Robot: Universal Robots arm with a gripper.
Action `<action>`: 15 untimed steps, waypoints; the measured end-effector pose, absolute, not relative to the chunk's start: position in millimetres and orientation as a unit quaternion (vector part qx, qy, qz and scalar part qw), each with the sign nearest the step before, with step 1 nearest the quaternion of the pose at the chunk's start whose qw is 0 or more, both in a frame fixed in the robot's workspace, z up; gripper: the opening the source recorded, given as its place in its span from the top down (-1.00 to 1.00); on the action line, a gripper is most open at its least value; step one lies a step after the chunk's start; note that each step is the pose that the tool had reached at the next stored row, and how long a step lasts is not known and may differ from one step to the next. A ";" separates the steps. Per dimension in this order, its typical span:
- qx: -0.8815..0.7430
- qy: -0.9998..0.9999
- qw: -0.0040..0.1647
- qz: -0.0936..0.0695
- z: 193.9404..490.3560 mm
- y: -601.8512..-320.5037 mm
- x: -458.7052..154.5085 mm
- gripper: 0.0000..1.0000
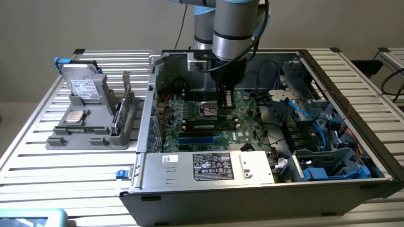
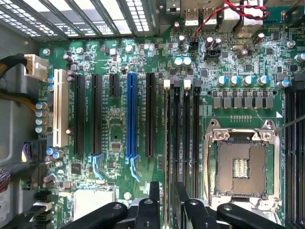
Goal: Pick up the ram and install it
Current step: 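Insert the ram into the slot, then press down the ram until it locks into place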
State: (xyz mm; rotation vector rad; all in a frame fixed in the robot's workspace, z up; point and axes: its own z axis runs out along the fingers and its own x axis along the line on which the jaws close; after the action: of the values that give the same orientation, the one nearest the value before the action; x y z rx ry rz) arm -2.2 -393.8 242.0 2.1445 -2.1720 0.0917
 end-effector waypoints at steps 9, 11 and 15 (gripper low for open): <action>0.702 -0.711 0.044 0.029 247.4 -393.9 6.0 0.46; 0.702 -0.711 0.044 0.029 247.4 -393.9 6.1 0.46; 0.702 -0.711 0.044 0.029 247.4 -393.9 6.1 0.46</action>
State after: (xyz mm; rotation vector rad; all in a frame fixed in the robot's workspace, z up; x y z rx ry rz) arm 6.1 -393.9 247.4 2.1441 -2.1713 0.0897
